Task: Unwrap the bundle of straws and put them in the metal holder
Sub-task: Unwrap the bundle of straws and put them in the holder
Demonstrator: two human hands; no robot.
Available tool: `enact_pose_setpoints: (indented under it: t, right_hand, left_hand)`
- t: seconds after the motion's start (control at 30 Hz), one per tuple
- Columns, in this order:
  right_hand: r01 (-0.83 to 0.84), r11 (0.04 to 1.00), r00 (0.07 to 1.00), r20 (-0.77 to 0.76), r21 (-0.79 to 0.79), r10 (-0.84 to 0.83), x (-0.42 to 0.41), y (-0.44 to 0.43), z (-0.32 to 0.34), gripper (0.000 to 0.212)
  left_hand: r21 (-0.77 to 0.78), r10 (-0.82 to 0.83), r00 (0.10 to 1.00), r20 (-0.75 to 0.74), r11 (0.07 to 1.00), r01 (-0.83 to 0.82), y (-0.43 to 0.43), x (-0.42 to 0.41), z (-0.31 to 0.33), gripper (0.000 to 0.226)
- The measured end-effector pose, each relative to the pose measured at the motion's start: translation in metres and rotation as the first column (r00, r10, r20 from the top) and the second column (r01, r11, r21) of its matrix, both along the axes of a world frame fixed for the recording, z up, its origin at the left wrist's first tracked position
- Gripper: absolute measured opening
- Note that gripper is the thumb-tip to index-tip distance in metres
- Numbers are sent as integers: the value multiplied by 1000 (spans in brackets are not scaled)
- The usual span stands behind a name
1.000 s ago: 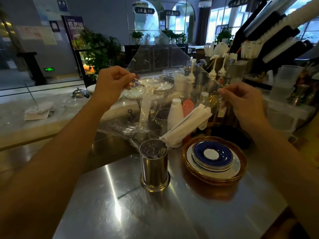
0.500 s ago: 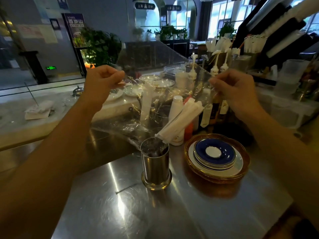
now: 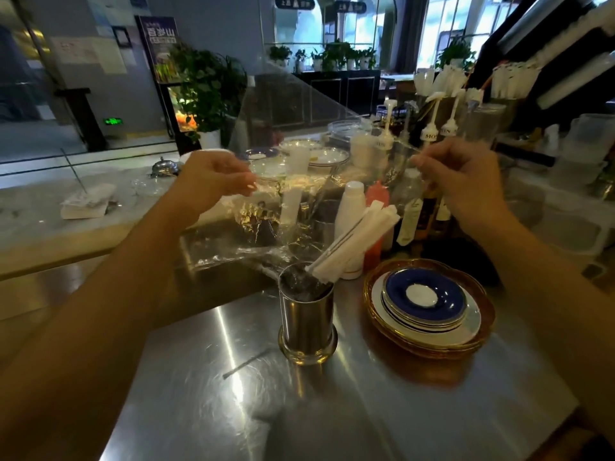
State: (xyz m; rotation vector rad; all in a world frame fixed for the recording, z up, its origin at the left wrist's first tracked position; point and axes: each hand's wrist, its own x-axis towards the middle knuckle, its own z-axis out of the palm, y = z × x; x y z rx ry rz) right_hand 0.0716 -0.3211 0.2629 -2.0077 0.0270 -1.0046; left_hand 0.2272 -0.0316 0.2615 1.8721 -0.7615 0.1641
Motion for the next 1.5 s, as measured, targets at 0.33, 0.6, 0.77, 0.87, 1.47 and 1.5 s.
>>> enact_pose_setpoints:
  t: [0.33,0.6,0.77,0.87,1.47,1.5]
  right_hand:
    - [-156,947,971,-132,282,199,3,1,-56,10]
    - [-103,946,994,4,308,106,8,4,-43,13]
    - [-113,948,993,53,297,102,16,8,-22,9]
    - [-89,963,996,6,254,91,24,7,-21,10]
    - [-118,964,993,-2,238,122,39,23,-10,7]
    - [-112,960,993,-2,257,117,39,22,-12,5]
  left_hand:
    - [-98,39,999,-16,994,-41,-1,-2,-11,3]
    - [-48,87,991,99,995,-83,4,-1,-12,12]
    - [-74,118,988,99,991,-111,0,1,-8,7]
    - [-68,132,987,93,990,-126,7,1,-13,13]
    - [-105,129,989,-77,985,-137,31,3,-34,9]
    - [-99,128,988,-84,986,-136,31,4,-36,7]
